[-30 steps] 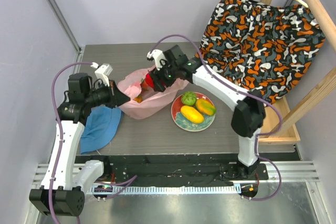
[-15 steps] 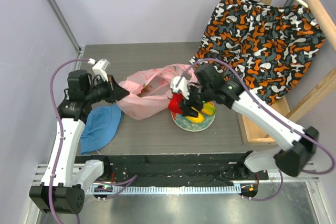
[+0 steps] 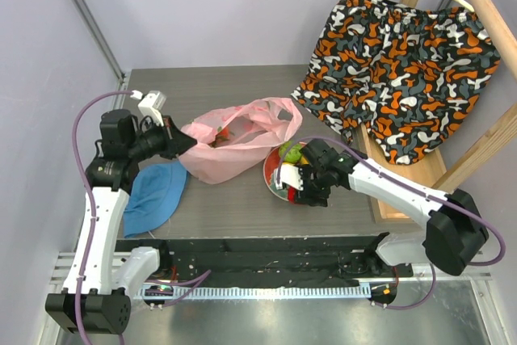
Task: Take the fake fruits out of the plastic bag
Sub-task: Place the fake fruit on the plate.
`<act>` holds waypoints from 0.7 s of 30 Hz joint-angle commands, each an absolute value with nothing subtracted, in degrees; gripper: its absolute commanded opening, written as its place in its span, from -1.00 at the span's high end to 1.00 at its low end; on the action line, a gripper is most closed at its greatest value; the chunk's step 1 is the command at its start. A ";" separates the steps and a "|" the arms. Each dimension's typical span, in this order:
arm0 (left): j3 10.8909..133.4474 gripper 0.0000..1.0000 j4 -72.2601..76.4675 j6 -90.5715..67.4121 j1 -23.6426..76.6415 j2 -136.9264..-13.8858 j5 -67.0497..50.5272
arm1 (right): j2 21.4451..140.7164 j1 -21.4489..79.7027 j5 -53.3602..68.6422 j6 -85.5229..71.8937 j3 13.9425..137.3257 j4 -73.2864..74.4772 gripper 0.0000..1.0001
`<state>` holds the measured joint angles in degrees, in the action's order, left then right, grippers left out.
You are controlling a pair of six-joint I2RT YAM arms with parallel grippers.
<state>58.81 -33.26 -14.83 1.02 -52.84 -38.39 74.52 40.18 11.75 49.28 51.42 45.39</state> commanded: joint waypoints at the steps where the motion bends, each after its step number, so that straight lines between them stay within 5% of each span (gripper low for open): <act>1: 58.89 1.00 -32.17 -15.12 0.26 -51.07 -38.06 | 76.37 39.55 7.65 52.56 51.24 38.06 0.19; 6: 58.62 1.00 -32.17 -15.56 0.26 -51.15 -39.11 | 76.55 39.64 5.02 55.27 49.49 35.60 0.07; 13: 57.75 1.00 -30.68 -16.26 0.26 -51.94 -40.25 | 74.80 39.55 2.99 59.15 46.06 35.24 -0.47; 16: 57.66 1.00 -30.06 -16.61 0.26 -52.29 -40.34 | 72.87 39.55 2.46 59.15 45.62 35.95 -0.91; 21: 57.30 1.00 -29.44 -16.61 0.26 -52.38 -40.52 | 67.52 39.55 0.88 56.53 49.28 38.67 -0.99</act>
<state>57.43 -32.60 -16.21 0.62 -52.45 -39.11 72.88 39.64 2.81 57.95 45.54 37.32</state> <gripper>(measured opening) 0.012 0.992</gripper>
